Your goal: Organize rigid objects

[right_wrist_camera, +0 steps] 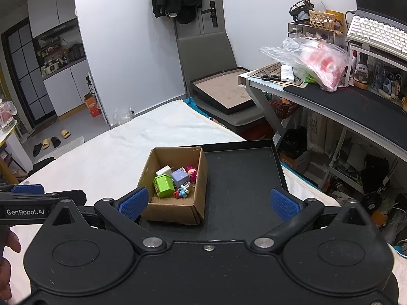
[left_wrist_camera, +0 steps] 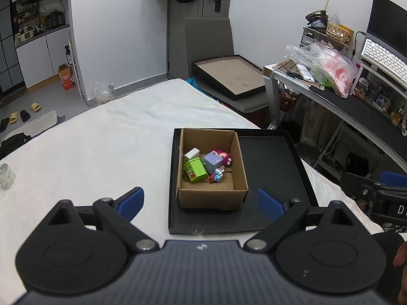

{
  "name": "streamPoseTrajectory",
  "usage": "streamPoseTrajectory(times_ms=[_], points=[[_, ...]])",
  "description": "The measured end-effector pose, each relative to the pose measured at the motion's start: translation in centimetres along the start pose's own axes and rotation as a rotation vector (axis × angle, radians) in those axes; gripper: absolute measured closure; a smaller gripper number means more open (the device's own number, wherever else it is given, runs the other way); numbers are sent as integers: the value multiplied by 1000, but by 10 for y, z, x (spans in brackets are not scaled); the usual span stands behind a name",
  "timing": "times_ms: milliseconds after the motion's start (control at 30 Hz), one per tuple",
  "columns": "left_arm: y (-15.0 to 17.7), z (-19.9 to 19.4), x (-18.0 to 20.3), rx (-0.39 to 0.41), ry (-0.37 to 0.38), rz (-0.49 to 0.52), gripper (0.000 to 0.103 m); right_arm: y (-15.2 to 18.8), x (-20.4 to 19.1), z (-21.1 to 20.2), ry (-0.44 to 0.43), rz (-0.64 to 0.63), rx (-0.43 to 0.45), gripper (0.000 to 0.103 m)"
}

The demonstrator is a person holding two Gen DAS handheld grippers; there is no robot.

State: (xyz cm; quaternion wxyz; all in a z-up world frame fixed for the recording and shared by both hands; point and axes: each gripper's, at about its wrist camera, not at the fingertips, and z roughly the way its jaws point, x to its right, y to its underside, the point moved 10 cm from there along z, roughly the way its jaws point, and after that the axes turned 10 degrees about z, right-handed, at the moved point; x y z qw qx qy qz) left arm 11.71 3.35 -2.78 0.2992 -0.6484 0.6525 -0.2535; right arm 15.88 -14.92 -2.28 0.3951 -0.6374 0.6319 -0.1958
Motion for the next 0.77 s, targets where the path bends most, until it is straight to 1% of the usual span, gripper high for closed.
streamPoseTrajectory(times_ms=[467, 600, 767], points=[[7, 5, 4, -12, 6, -6, 8, 5, 3, 0, -4, 4, -7, 0], [4, 4, 3, -1, -20, -1, 8, 3, 4, 2, -1, 8, -7, 0], [4, 7, 3, -4, -3, -3, 8, 3, 6, 3, -2, 20, -1, 0]])
